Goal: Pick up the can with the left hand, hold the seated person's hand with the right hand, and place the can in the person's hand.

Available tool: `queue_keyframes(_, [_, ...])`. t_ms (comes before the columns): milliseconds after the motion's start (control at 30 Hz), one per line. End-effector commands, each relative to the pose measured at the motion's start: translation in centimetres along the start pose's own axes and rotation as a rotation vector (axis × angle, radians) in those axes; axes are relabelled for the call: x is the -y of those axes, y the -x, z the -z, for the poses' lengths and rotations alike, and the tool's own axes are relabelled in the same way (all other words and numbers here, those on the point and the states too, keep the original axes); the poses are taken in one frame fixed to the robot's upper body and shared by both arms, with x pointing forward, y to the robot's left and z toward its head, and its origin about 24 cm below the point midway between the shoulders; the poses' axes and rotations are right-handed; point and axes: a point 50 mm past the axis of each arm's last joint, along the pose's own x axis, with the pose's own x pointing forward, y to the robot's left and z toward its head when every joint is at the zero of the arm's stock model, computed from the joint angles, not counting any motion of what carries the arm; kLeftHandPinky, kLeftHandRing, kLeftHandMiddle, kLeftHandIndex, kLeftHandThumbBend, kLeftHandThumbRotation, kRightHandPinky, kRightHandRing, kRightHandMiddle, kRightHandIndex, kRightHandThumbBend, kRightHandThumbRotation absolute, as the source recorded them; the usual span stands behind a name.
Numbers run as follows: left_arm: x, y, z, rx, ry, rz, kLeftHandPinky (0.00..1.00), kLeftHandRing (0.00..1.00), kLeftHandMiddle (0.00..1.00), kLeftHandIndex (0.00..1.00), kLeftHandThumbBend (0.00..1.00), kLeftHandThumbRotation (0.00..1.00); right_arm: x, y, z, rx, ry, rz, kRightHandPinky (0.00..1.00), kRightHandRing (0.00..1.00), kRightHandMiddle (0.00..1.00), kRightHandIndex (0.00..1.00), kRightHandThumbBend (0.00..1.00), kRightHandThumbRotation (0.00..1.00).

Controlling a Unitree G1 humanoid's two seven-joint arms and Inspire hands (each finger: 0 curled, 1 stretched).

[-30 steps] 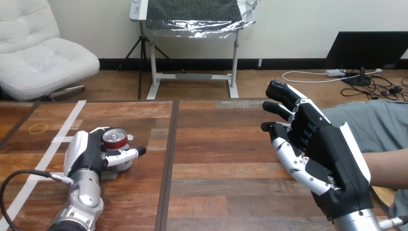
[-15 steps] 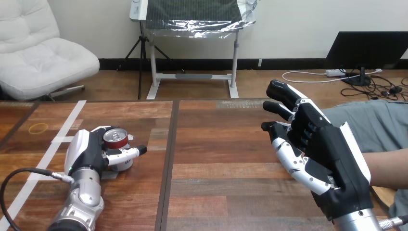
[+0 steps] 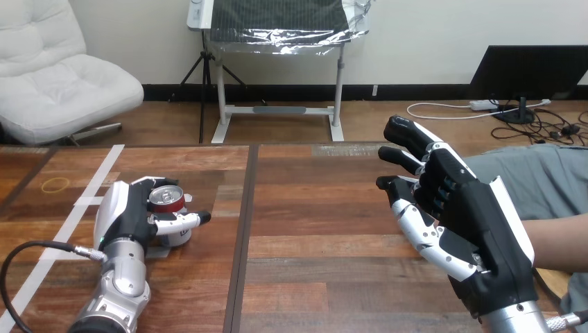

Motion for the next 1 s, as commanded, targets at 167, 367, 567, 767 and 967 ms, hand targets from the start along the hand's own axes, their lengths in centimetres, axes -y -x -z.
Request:
queue_keyframes(167, [-0.82,-0.78,-2.27,0.096,-0.024,-0.046,0.53,0.56,0.59,0.59,0.69,0.0,0.28,-0.85,-1.6,0.089,0.026,-0.01,0.72,0.85,0.89,0.87,0.24,0.14])
queue_keyframes(367, [-0.81,-0.67,-2.02,0.1,-0.041,-0.048,0.48,0.52,0.55,0.55,0.68,0.0,0.28,-0.82,-1.61,0.088,0.032,-0.009,0.72,0.85,0.89,0.87,0.24,0.14])
queue_keyframes(567, [-0.76,-0.6,-1.81,0.099,-0.061,-0.044,0.46,0.49,0.52,0.53,0.68,0.0,0.26,-0.75,-1.61,0.085,0.023,-0.009,0.72,0.84,0.88,0.87,0.24,0.14])
queue_keyframes(767, [-0.67,-0.5,-1.66,0.1,-0.068,-0.045,0.44,0.48,0.51,0.53,0.67,0.0,0.25,-0.74,-1.59,0.083,0.015,-0.012,0.73,0.85,0.89,0.88,0.23,0.12])
queue_keyframes(967, [-0.58,-0.5,-1.69,0.1,-0.095,-0.047,0.44,0.48,0.52,0.53,0.67,0.0,0.26,-0.74,-1.58,0.083,0.022,-0.012,0.73,0.85,0.89,0.88,0.24,0.11])
